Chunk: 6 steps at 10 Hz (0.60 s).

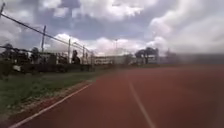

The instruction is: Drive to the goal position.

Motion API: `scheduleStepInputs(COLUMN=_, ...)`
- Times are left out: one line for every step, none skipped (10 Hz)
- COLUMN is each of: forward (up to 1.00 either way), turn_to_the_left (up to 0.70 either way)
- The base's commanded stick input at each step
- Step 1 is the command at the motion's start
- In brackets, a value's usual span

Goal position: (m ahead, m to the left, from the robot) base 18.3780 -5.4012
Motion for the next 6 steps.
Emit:
scheduleStepInputs(forward=1.00, turn_to_the_left=0.00)
scheduleStepInputs(forward=1.00, turn_to_the_left=0.00)
scheduleStepInputs(forward=1.00, turn_to_the_left=0.00)
scheduleStepInputs(forward=1.00, turn_to_the_left=-0.18)
scheduleStepInputs(forward=1.00, turn_to_the_left=-0.36)
scheduleStepInputs(forward=1.00, turn_to_the_left=-0.36)
